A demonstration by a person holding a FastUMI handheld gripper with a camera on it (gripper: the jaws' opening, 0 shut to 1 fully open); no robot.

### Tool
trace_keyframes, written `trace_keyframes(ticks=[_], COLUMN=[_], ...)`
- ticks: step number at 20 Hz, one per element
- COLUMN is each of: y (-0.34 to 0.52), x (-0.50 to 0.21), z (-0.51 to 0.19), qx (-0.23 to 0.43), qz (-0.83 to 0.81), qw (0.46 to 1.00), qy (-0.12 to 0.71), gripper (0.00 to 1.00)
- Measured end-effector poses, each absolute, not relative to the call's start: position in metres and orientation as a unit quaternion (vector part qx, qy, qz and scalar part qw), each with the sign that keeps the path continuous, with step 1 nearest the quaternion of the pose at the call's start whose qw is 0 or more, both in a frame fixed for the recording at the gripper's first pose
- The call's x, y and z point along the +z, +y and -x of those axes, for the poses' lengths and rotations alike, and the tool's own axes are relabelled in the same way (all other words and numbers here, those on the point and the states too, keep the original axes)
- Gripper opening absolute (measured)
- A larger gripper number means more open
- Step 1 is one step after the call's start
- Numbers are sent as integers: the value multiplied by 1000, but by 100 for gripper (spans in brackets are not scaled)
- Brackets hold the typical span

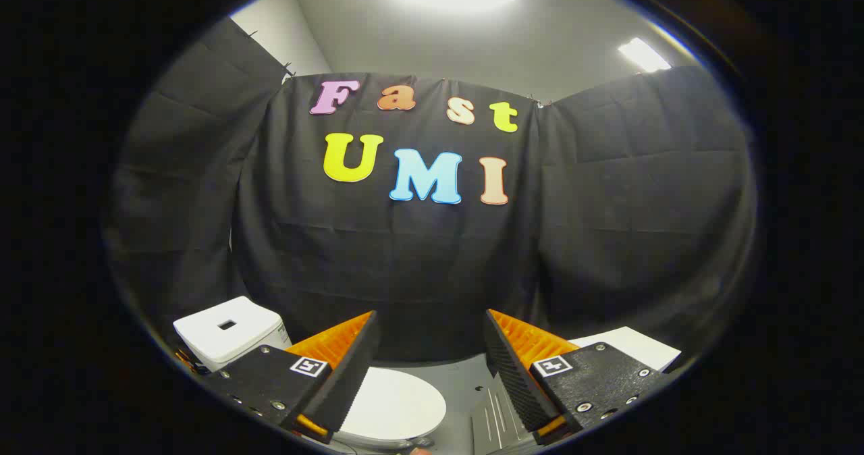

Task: Open the toilet lid.

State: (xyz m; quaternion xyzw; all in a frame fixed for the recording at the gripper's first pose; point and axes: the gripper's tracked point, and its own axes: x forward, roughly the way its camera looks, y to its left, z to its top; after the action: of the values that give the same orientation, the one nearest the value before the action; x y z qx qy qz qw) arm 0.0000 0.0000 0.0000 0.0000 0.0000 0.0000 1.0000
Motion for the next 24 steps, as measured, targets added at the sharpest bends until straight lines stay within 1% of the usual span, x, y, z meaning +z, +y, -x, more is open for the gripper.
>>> trace_keyframes(ticks=[3, 7, 12, 17, 21, 24], y=[-9, -15, -23, -16, -21, -13], x=[-10, -11, -15, -15, -18, -27], z=[-1, 0, 2, 2, -1, -6], qx=[-8, -8, -15, -2, -15, -8], qz=[-9, -28, -2, -17, -13, -44], qw=[1000, 1000, 1000, 1000, 1000, 999], qy=[11, 4, 6, 1, -11, -14], gripper=[95, 94, 95, 95, 95, 95])
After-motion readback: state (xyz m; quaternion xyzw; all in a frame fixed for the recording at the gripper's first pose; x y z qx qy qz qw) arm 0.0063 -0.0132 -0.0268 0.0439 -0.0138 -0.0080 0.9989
